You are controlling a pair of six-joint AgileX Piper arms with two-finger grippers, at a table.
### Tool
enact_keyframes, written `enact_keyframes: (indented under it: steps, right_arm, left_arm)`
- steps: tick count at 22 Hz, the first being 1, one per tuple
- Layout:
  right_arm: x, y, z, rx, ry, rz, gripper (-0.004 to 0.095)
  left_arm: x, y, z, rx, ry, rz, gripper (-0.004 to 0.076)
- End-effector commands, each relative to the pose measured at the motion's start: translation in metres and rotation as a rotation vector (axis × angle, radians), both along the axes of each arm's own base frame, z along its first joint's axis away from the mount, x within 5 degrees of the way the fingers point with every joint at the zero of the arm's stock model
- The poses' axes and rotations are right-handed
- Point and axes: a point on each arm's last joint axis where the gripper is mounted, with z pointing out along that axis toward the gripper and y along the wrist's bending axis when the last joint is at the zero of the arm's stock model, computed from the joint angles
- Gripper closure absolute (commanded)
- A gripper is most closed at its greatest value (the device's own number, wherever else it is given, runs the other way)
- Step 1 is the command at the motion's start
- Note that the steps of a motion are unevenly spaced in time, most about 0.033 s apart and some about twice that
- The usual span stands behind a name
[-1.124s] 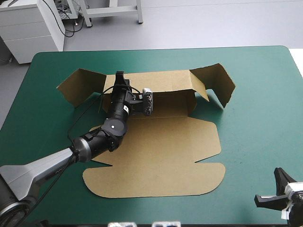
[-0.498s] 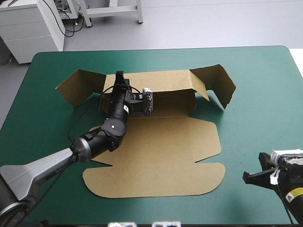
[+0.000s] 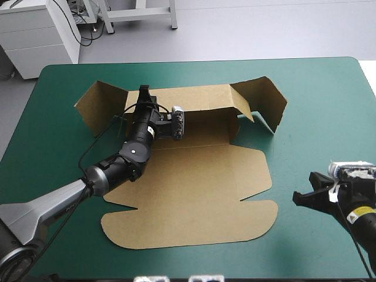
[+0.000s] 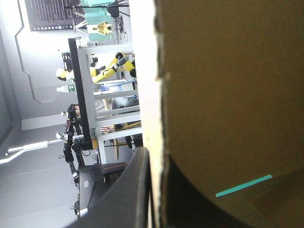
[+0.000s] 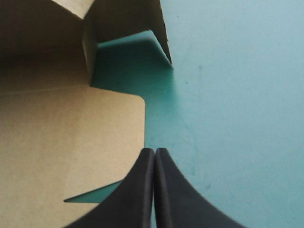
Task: Fold the box
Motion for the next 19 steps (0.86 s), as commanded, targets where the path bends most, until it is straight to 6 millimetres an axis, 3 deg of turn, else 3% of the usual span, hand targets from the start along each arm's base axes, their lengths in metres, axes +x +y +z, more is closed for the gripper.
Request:
enact_keyframes:
  steps: [1,7,8,15,19]
  right_arm:
    - [0.026,0.008,0.047,0.03,-0.131,0.043,0.0925]
    - [0.089,0.02,0.091,-0.009,-0.118,0.11,0.0925]
    - [0.113,0.024,0.099,-0.018,-0.095,0.117,0.0926]
    - [0.218,0.041,0.104,-0.041,0.048,0.166,0.0926]
    - [0.259,0.049,0.117,-0.024,0.01,0.191,0.0926]
  left_arm:
    - [0.0,0.005,0.027,0.061,-0.125,-0.012,0.0731]
    - [0.004,0.001,0.017,0.073,-0.099,-0.029,0.0731]
    - [0.005,-0.001,0.015,0.077,-0.092,-0.033,0.0731]
    - [0.005,-0.001,0.014,0.082,-0.093,-0.024,0.0731]
    - [0.005,-0.002,0.013,0.08,-0.088,-0.034,0.0731]
